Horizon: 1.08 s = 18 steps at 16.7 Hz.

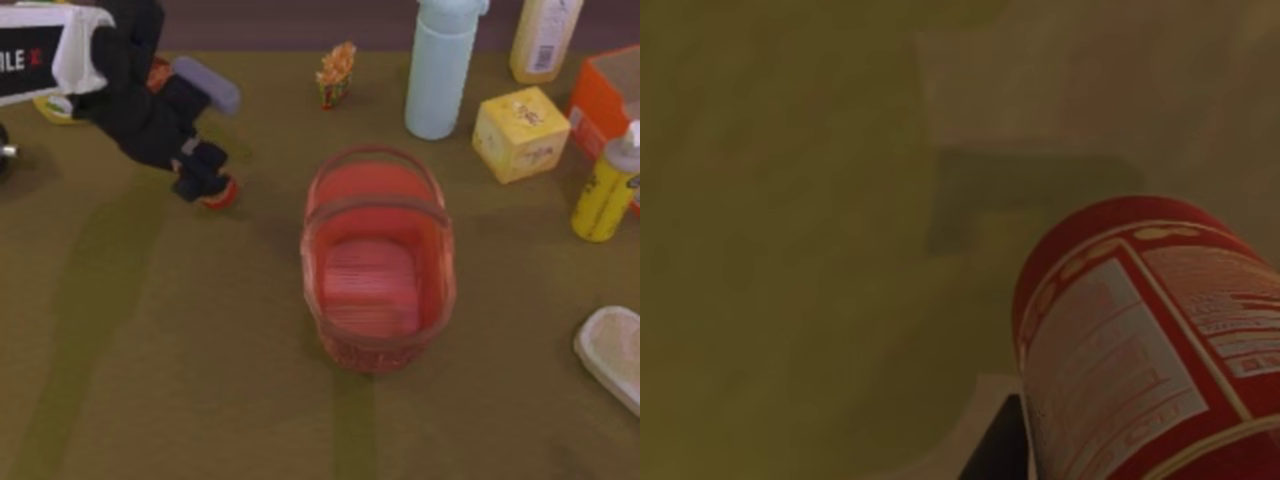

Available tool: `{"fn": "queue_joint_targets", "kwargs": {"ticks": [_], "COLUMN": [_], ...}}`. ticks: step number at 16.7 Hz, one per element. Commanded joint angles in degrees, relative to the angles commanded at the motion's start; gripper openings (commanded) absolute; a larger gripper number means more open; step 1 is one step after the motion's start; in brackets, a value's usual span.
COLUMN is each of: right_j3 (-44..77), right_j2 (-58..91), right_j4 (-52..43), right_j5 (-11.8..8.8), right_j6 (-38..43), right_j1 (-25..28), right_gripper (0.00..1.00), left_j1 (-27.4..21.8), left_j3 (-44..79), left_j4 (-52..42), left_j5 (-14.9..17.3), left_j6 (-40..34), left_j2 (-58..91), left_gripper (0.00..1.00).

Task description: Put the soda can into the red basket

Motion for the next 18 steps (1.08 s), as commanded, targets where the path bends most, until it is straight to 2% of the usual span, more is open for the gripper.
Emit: {"fn": "queue_joint_targets", "kwargs": {"ticks": [9, 12, 15, 18], "right_j3": [0.0, 0.0, 0.0, 0.0], "right_j2": [0.0, 0.0, 0.0, 0.0], "right_j4": [0.0, 0.0, 0.0, 0.0], "right_j5": [0.0, 0.0, 0.0, 0.0], "right_j6": [0.0, 0.0, 0.0, 0.0], "right_j1": [0.0, 0.0, 0.0, 0.0], "right_gripper": [1.0, 1.0, 1.0, 1.0], "left_j1": [-3.78, -4.9, -5.73, -6.15], "left_j3": [-12.83, -16.85, -19.54, -20.72], "left_j4": [50.04, 64.76, 74.95, 79.7], "left_j5": [34.23, 44.54, 52.3, 56.33], "left_j6": [-17.39, -22.46, -25.92, -27.51], "left_j2": [-3.91, -6.15, -8.36, -9.78], "left_gripper": [0.0, 0.0, 0.0, 0.0]}}
